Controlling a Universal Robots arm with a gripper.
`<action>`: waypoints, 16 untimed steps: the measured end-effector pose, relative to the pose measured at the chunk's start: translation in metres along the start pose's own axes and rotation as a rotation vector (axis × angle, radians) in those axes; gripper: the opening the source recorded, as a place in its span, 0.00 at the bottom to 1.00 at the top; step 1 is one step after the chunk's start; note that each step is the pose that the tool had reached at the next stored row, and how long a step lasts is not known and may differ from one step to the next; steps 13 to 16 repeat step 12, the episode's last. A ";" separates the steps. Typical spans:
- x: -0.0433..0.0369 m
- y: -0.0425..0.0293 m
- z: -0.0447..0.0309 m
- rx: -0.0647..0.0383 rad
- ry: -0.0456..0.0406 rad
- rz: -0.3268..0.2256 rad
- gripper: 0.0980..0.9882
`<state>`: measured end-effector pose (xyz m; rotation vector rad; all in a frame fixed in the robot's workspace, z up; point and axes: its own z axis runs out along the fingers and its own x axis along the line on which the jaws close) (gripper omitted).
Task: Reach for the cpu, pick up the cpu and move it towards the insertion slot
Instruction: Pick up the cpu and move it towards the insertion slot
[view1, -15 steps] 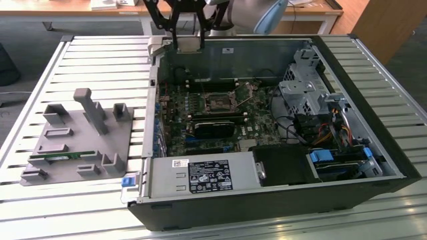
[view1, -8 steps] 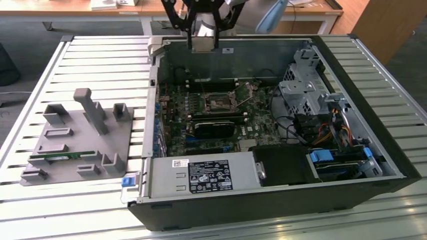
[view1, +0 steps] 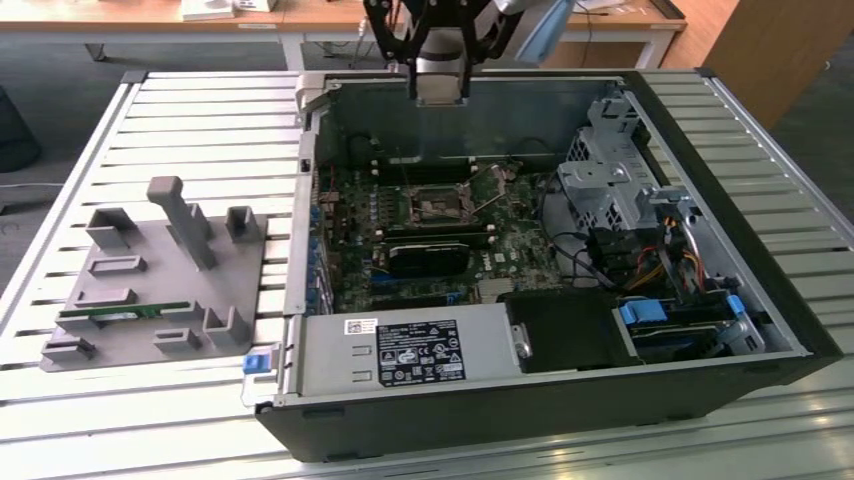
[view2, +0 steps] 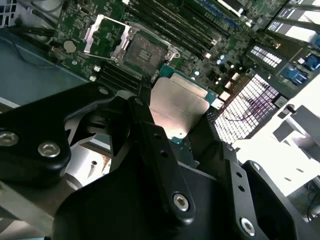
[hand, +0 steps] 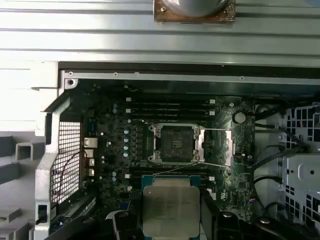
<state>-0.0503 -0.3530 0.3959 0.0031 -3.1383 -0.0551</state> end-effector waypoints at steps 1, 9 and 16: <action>-0.0032 0.0000 0.0002 0.000 -0.0003 0.000 0.50; -0.0071 0.0000 0.0004 0.000 -0.0013 0.000 0.50; -0.0071 0.0000 0.0005 0.000 -0.0015 0.000 0.50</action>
